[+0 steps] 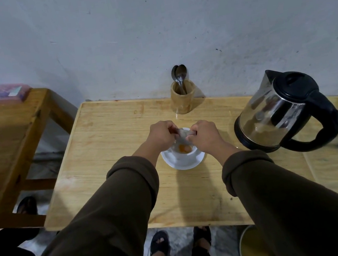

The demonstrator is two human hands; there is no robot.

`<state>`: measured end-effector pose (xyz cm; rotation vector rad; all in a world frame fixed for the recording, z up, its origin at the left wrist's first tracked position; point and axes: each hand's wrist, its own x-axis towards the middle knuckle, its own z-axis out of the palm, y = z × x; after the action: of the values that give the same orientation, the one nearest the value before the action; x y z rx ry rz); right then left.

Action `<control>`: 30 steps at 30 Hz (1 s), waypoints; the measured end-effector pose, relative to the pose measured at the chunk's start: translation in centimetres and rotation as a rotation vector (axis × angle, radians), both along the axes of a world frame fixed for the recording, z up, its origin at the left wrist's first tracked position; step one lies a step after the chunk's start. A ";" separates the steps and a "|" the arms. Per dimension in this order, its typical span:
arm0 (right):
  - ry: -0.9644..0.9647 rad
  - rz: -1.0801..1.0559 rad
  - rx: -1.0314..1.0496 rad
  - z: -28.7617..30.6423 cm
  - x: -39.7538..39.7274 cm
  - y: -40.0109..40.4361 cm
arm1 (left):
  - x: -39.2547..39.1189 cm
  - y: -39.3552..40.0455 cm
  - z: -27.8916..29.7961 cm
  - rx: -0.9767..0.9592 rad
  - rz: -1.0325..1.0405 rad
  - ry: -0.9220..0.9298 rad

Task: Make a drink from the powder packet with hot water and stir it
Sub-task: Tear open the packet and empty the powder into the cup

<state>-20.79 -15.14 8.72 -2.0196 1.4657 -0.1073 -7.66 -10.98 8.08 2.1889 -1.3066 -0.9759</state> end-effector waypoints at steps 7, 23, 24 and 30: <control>-0.008 -0.036 0.003 0.2 0.2 0.0 | 0.4 0.1 -0.2 -0.016 -0.020 0.014; 0.002 0.073 -0.033 0.7 0.1 -0.4 | 0.0 -0.2 0.0 0.022 -0.062 -0.055; 0.011 0.082 -0.044 0.7 0.0 -0.4 | 0.1 -0.2 0.1 0.019 -0.054 -0.062; 0.010 0.014 -0.009 0.6 -0.2 -0.6 | 0.0 -0.4 0.4 0.033 -0.064 -0.126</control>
<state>-20.94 -15.74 9.29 -2.0401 1.4587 -0.0983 -7.68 -11.41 8.49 2.2780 -1.4348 -0.9018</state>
